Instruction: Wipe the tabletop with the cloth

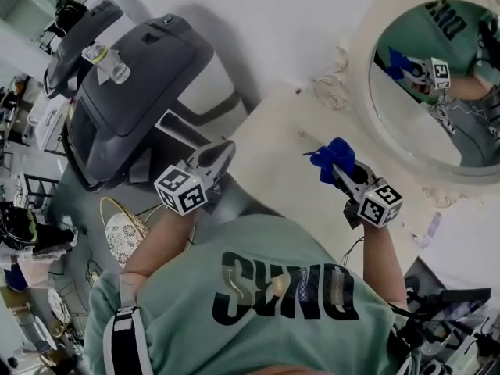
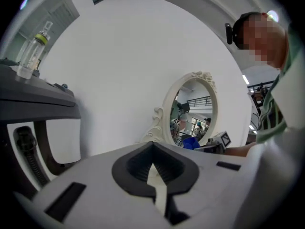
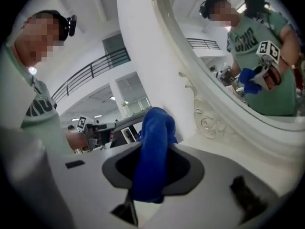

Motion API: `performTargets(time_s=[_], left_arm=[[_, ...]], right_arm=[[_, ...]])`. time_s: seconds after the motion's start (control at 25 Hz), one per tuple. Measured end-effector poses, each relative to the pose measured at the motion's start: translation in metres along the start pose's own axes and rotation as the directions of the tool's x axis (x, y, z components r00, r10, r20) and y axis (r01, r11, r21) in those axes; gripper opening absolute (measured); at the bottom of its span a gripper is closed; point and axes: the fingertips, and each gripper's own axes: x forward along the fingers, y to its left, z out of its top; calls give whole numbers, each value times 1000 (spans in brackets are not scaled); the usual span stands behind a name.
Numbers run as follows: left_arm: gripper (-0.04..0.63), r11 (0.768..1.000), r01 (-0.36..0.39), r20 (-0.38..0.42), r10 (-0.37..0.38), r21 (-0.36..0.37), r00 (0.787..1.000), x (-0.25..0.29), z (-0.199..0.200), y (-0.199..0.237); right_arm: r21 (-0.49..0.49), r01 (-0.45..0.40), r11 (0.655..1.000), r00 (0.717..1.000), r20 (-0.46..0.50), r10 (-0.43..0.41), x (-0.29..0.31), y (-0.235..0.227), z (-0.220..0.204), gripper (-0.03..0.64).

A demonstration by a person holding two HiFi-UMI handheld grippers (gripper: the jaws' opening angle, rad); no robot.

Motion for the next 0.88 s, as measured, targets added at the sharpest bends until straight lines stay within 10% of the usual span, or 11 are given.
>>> performTargets(time_s=[0.28, 0.44, 0.68, 0.88], left_arm=[[-3, 996, -83, 16, 83, -33, 996, -24, -4, 50], [-3, 999, -38, 3, 38, -34, 999, -27, 0, 86], [-3, 996, 77, -35, -78, -49, 996, -27, 5, 123], [-3, 991, 135, -41, -135, -17, 990, -32, 12, 132]], right_arm=[[-264, 48, 963, 963, -244, -115, 148, -31, 19, 117], [-438, 107, 893, 893, -353, -280, 247, -61, 25, 115], [-694, 94, 714, 612, -525, -591, 358, -154, 1, 117], [-705, 102, 702, 362, -631, -686, 386, -219, -31, 115]])
